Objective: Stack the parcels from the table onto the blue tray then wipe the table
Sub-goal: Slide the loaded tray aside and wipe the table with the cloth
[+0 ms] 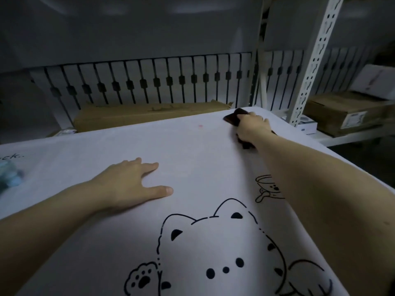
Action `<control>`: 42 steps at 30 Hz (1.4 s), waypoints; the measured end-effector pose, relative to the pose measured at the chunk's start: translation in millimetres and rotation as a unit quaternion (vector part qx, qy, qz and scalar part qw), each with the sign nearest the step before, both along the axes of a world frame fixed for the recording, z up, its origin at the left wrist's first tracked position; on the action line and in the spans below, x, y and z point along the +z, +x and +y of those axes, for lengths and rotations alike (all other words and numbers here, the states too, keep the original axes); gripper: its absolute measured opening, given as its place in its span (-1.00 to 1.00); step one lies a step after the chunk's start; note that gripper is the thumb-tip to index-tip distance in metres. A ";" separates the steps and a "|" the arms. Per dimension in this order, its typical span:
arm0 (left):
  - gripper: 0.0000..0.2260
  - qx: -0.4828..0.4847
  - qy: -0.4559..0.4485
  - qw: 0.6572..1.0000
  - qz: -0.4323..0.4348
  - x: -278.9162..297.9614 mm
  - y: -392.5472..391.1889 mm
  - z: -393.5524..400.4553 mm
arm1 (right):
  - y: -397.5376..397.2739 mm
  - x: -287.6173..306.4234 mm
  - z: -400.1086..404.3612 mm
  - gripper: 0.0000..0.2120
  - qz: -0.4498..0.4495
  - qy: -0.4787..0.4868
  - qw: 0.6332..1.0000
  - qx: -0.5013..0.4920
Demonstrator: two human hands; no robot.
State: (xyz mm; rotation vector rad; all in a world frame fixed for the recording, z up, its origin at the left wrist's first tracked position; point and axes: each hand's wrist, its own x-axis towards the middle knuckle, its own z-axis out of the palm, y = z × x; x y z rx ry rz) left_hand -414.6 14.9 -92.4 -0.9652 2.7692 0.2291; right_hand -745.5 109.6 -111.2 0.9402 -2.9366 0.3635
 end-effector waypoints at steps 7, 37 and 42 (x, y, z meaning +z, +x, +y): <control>0.08 -0.003 0.005 1.000 0.023 -1.2 4.7 4.3 | -13.1 -4.5 85.3 -0.40 -0.003 -0.012 0.997 -0.073; -0.45 0.122 0.074 0.982 0.126 -11.3 157.8 87.1 | 186.8 -2.7 187.1 -0.40 -0.058 -0.088 0.982 0.156; -0.45 0.077 0.054 0.990 0.105 -19.7 177.9 101.8 | 167.9 -0.4 272.8 -0.49 -0.038 -0.018 0.989 -0.139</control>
